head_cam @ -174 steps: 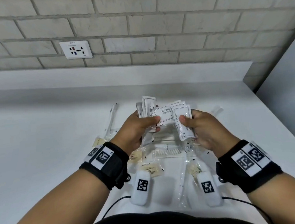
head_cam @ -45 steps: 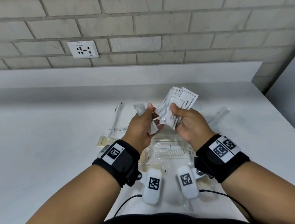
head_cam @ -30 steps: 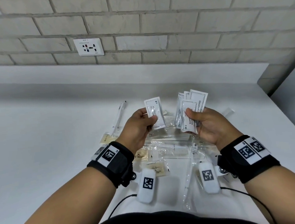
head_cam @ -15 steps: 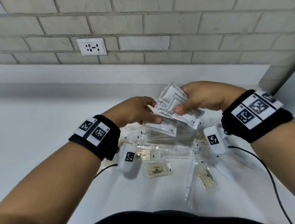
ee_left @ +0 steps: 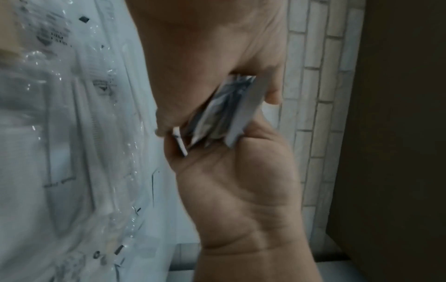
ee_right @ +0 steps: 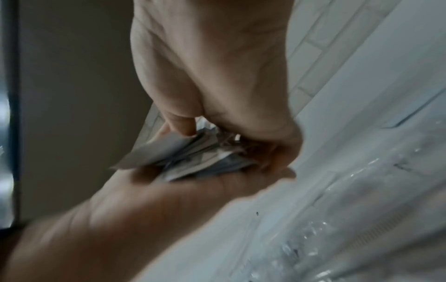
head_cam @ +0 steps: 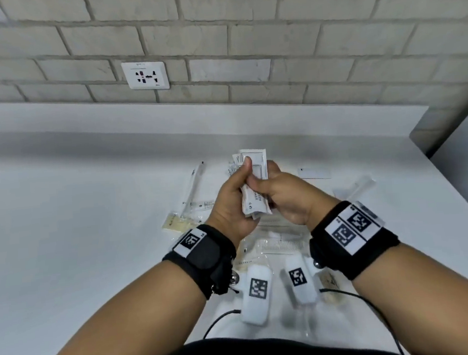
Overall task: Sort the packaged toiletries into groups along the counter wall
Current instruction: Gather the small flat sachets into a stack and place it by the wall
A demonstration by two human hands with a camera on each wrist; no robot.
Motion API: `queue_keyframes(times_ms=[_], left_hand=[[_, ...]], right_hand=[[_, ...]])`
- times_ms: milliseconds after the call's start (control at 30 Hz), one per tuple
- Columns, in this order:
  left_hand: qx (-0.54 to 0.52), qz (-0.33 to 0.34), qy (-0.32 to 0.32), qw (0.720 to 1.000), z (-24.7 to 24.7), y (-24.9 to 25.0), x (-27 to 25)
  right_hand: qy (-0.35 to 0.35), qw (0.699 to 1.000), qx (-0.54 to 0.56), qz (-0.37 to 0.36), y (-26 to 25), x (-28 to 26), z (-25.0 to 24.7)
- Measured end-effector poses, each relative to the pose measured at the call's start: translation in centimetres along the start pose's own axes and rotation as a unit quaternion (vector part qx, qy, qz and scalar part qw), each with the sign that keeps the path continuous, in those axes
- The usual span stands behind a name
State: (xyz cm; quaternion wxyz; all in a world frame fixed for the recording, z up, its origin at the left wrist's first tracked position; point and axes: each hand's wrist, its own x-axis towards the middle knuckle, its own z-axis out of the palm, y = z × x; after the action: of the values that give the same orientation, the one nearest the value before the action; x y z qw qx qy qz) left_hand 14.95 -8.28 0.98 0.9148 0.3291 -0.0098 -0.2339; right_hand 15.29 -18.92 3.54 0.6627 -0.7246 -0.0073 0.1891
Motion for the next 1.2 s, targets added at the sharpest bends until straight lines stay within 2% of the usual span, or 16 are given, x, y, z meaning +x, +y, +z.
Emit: queue_keyframes(times_ms=[33,100,233,267,300,367,433,467,533,600,633,700,800,967,1100,1200], left_hand=[[-0.014,-0.001,-0.006,1.000,0.0,0.1,-0.1],[-0.046,-0.003,-0.011,0.999,0.1,0.2,-0.3],[-0.035,-0.026,-0.009,0.999,-0.1,-0.3,-0.8],[-0.013,-0.034,-0.001,0.999,-0.1,-0.5,-0.8],[0.005,-0.038,0.010,0.999,-0.2,-0.7,-0.8],[0.018,-0.043,0.030,0.998,0.2,-0.4,-1.0],[0.030,-0.053,0.039,0.997,0.7,0.1,-1.2],[0.039,-0.062,0.043,0.996,0.9,0.4,-1.3],[0.060,-0.092,0.016,0.994,1.2,0.9,-1.4],[0.068,-0.116,-0.014,0.991,1.3,1.1,-1.4],[0.059,-0.120,-0.022,0.991,1.2,1.1,-1.4],[0.037,-0.124,-0.050,0.990,0.9,1.3,-1.5],[0.094,-0.122,-0.073,0.985,0.4,0.9,-1.4],[0.116,-0.124,-0.060,0.984,1.1,0.9,-1.5],[0.122,-0.138,-0.038,0.982,1.4,1.0,-1.7],[0.089,-0.142,-0.046,0.985,1.9,1.2,-1.9]], right_hand=[[0.045,0.991,-0.128,-0.018,0.3,0.0,0.5],[0.106,0.928,-0.358,-0.020,0.8,0.0,0.5],[0.100,0.876,-0.471,-0.004,1.1,-0.7,-0.6],[0.096,0.875,-0.475,-0.008,1.0,-0.7,-0.7],[0.085,0.893,-0.442,-0.021,0.7,-0.8,-0.8],[0.045,0.964,-0.255,-0.057,-0.2,-1.4,-1.4],[-0.026,0.986,-0.144,-0.082,-1.2,-2.4,-2.6],[-0.069,0.975,-0.191,-0.090,-1.7,-3.1,-3.1],[-0.125,0.923,-0.352,-0.096,-2.0,-3.6,-3.8],[-0.124,0.875,-0.455,-0.109,-1.8,-3.6,-3.4],[-0.111,0.875,-0.458,-0.113,-1.6,-3.7,-3.3],[-0.089,0.902,-0.405,-0.120,-1.4,-3.8,-3.4],[-0.110,0.923,-0.353,-0.109,-1.4,-4.5,-3.8],[-0.099,0.923,-0.343,-0.146,-1.7,-4.5,-3.3],[-0.155,0.925,-0.327,-0.118,-2.0,-4.9,-3.4],[-0.124,0.923,-0.334,-0.145,-1.8,-4.7,-3.2]])
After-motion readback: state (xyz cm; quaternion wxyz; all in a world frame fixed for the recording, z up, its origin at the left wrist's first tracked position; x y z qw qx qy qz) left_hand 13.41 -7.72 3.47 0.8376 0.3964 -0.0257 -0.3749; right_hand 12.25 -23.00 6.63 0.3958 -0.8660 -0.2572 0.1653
